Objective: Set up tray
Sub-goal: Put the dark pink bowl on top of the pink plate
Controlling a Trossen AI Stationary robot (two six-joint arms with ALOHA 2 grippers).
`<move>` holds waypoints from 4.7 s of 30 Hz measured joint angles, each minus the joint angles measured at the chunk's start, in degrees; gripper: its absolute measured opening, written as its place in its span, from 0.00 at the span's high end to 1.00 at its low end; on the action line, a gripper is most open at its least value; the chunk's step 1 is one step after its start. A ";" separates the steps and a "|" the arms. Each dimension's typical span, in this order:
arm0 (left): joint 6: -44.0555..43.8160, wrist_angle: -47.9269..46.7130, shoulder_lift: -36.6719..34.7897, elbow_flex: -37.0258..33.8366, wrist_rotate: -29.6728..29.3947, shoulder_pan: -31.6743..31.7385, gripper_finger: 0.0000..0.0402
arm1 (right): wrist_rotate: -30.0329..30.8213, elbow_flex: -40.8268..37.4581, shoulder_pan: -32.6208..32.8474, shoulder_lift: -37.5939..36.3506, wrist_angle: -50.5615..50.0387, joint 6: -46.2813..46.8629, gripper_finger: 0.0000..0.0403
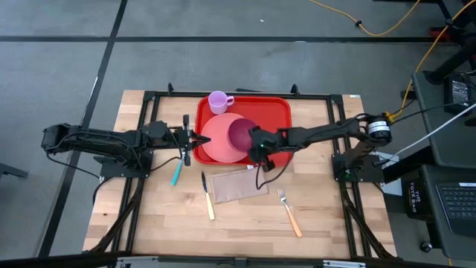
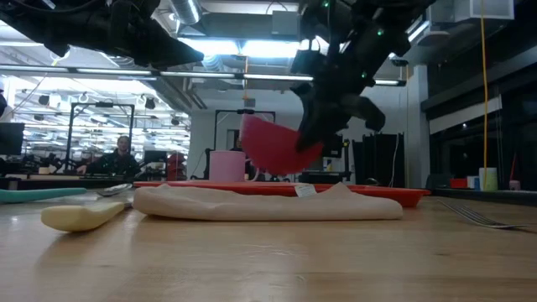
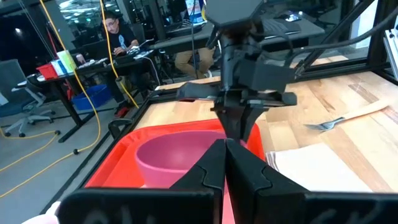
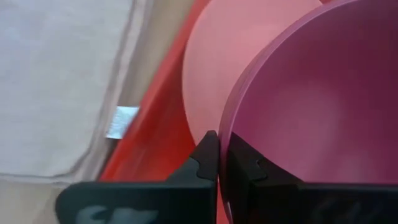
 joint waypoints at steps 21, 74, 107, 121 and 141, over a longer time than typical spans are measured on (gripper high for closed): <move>0.00 0.00 0.01 0.00 0.00 0.01 0.99 | -3.08 0.00 -1.28 0.84 1.59 -0.66 0.97; -16.55 -11.94 -0.01 -0.04 3.63 -0.05 0.99 | -7.61 -0.07 -2.68 0.80 0.79 -0.62 0.97; -16.53 -11.45 -0.01 -0.04 3.39 0.02 0.99 | -8.05 -0.09 -2.65 1.93 1.56 0.61 0.89; -16.52 -11.45 -0.01 -0.04 3.39 0.02 0.99 | -4.05 -0.09 -2.68 1.93 3.79 0.58 0.88; -16.50 -11.45 -0.01 -0.02 3.41 0.02 0.99 | -7.45 -0.02 -2.68 1.95 9.95 -1.17 0.66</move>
